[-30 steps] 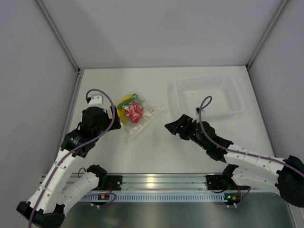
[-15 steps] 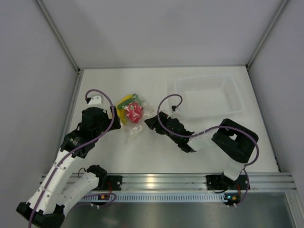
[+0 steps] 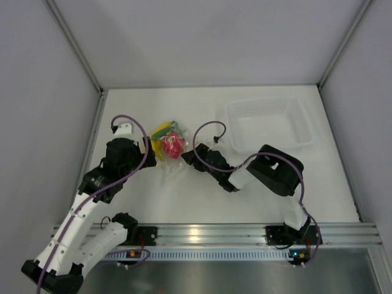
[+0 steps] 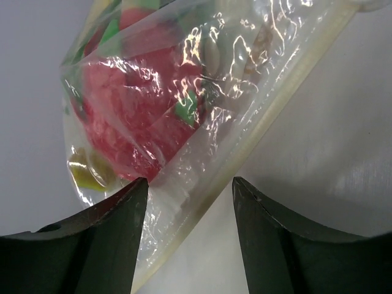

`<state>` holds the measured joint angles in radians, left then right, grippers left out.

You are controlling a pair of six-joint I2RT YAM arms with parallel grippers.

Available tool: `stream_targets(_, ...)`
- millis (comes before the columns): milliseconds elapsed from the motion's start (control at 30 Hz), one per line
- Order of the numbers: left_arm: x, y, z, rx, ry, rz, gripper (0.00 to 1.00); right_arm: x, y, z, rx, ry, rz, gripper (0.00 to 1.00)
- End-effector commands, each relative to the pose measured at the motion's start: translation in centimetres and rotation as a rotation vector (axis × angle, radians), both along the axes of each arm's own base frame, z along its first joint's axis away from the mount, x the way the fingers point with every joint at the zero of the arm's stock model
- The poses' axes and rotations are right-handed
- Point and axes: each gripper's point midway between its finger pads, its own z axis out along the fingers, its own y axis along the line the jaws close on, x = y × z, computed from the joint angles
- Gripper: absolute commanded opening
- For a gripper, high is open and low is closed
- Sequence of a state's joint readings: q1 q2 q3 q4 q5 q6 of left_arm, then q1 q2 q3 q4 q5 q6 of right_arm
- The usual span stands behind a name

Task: Open the zip-top bag and remove the fake food

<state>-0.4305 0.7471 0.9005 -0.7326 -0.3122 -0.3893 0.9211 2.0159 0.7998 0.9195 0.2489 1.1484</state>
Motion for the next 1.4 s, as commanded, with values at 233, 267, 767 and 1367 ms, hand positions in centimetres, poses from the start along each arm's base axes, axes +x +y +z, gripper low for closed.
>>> stream_targets(233,0.8,-0.5,0.4,-0.009,-0.025,-0.016,0.99,4.3,2.4,5.5,0.115,-0.175,0.023,0.28)
stream_targets(267,0.8,-0.5,0.4,-0.009,-0.025,-0.016,0.98,4.7,2.1,5.6,0.111,-0.178,0.014,0.20)
stream_targets(767,0.4,0.0,1.6,-0.023,-0.076,0.001,0.99,0.7,-1.3,14.0,-0.443,-0.476,0.329,0.00)
stream_targets(1367,-0.8,-3.7,5.0,-0.151,-0.190,-0.222,0.99,-12.7,-10.3,23.2,-0.994,-0.660,0.769,0.00)
